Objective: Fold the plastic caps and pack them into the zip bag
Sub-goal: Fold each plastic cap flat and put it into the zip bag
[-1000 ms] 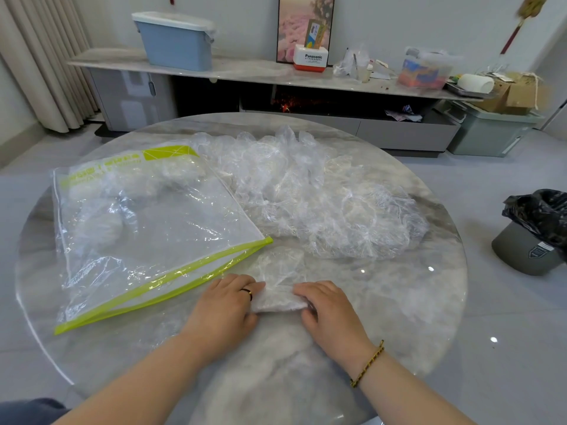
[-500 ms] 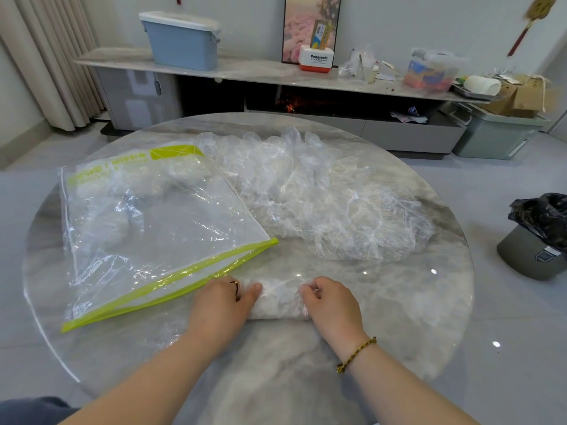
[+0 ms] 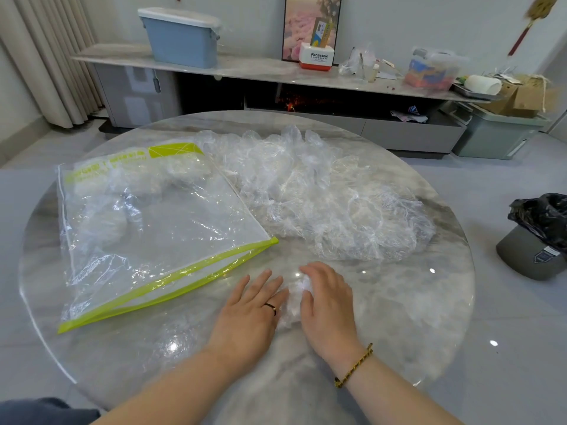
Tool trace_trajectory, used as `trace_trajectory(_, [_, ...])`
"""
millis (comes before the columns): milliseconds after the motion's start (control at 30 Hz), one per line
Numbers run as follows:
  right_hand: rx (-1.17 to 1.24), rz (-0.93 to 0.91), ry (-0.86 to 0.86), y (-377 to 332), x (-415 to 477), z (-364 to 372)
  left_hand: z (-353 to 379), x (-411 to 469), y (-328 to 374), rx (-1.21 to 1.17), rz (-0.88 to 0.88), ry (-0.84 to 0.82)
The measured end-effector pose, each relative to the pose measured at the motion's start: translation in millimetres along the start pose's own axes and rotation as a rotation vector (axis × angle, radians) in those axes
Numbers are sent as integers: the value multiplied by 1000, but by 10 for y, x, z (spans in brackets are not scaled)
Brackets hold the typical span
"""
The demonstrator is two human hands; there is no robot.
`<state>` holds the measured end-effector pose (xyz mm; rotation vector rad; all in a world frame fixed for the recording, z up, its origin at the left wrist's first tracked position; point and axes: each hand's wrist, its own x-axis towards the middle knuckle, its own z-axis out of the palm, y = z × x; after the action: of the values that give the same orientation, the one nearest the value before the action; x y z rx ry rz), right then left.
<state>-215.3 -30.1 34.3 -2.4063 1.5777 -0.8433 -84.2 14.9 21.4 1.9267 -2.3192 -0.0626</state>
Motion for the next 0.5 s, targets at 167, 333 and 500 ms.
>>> trace_trajectory(167, [-237,-208,-207,57,-92,70,47,23,-10,7,-39,-43])
trace_trajectory(333, [-363,-177,-218,117,-59,98,-26,55,-7,-70,-32,-70])
trace_trajectory(500, [-355,-8,-216,178,-24,8,-126,135,-47,-178,-170,-62])
